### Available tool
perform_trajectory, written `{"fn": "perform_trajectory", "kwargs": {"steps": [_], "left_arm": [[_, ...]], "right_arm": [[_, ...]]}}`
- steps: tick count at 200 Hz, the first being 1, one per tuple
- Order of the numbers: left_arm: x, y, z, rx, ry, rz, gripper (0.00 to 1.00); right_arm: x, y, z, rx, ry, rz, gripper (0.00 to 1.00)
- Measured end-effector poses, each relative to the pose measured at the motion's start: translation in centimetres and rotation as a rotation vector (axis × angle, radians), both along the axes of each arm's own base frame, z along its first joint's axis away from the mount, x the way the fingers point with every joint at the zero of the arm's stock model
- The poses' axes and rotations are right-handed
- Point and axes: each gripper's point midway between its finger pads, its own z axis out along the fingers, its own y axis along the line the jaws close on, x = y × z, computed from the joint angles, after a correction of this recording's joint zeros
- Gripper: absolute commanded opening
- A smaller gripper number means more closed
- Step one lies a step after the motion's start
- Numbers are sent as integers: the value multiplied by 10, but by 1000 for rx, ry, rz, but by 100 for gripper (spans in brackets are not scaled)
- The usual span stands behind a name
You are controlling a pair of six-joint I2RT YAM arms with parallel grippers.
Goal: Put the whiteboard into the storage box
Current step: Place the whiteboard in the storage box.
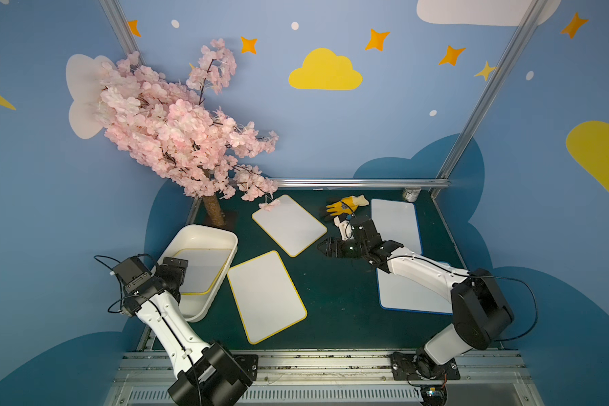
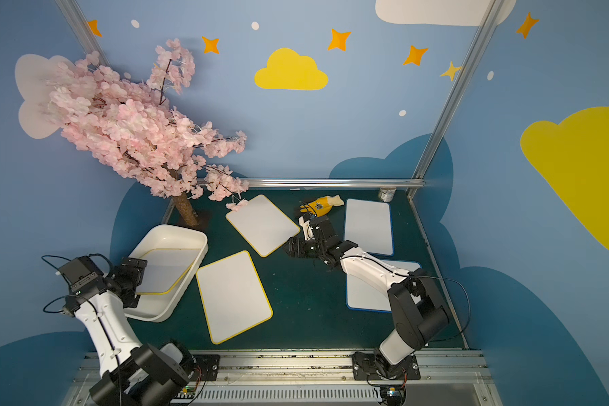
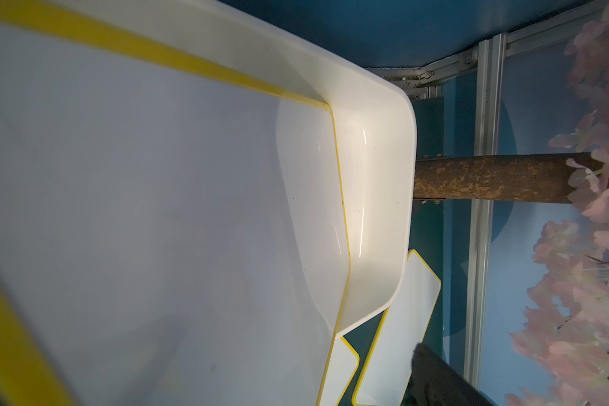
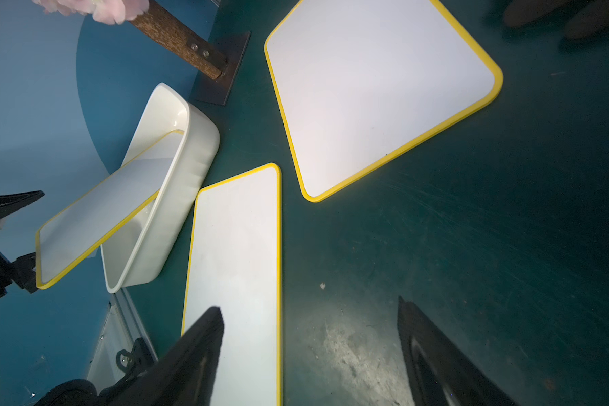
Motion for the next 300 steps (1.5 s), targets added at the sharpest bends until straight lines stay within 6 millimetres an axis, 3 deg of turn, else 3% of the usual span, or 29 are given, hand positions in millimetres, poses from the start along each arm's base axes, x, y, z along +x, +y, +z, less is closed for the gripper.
{"fn": "perform_trajectory", "kwargs": {"steps": [127,191,246,273,300], "left_arm": [[-20,7,-38,37,165,-15,100],[-32,3,-63,-59,307,-22,100],[-29,5,-45,-9,308,-41,100],[-1,-12,-26,79,286,-171,100],[31,-46,-6,200,256,-352,100]], "right_arm": [[-23,19,9,62,-30,71,85],[-23,20,-1,47,-11,74,86],[-21,17,-5,25,-12,59,86],[-17,11,-10,-17,-20,31,86],[-14,5,-21,-63,-15,3,86]]}}
